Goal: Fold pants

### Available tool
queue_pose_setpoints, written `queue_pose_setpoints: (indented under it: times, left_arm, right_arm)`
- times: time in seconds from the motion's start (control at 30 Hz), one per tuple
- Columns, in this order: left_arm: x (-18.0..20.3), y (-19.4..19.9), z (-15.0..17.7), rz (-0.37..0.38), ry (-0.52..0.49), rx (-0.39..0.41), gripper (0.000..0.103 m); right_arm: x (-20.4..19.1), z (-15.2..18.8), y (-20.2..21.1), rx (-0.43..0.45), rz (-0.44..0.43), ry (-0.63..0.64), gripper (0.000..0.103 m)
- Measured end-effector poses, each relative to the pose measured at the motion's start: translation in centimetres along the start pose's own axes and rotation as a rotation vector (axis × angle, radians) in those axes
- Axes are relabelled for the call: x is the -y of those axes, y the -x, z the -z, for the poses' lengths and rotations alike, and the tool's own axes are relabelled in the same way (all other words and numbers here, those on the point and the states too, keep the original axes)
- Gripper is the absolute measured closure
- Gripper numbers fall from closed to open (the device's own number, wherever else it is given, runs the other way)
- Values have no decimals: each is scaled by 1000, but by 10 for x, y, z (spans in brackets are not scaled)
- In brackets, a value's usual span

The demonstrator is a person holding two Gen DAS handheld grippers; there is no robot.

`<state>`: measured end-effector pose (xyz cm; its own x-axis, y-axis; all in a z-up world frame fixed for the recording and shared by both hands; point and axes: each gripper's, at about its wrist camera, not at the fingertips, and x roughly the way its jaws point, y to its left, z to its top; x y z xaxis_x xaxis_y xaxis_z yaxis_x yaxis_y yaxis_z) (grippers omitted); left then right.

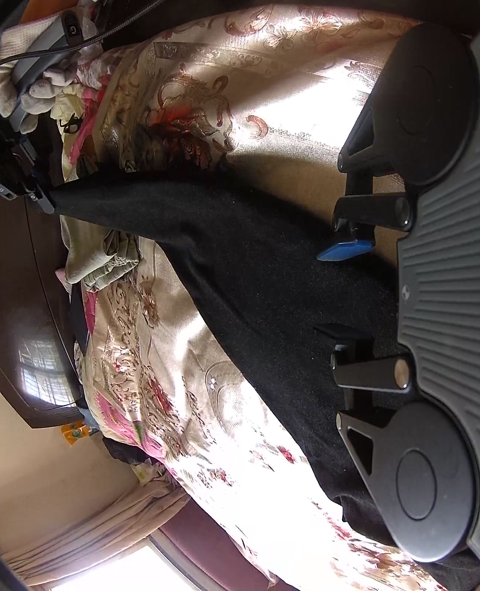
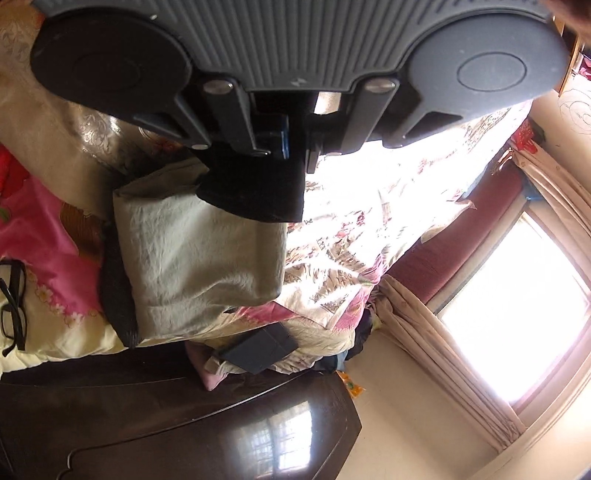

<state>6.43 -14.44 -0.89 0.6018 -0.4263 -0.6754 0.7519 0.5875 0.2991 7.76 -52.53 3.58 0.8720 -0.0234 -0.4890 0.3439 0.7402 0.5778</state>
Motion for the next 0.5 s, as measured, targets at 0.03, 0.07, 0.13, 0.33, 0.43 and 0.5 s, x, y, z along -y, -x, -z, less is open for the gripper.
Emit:
queue_pose_setpoints:
  times: [0.03, 0.07, 0.13, 0.33, 0.43, 0.5]
  left_arm:
    - [0, -1, 1, 4, 8, -4, 50]
    - [0, -2, 3, 10, 14, -9, 50]
    - [2, -1, 5, 13, 9, -11, 50]
    - [7, -2, 8, 24, -9, -19, 50]
    - [5, -2, 7, 24, 1, -19, 50]
    - [3, -3, 5, 27, 5, -19, 50]
  right_arm:
    - [4, 3, -2, -4, 41, 12, 96]
    - [11, 8, -6, -27, 98, 21, 89]
    - [30, 15, -9, -93, 150, -37, 85]
    - [72, 48, 0, -166, 35, -268, 55]
    - [75, 58, -8, -174, -23, -321, 54]
    - [70, 61, -19, -195, -74, -340, 54]
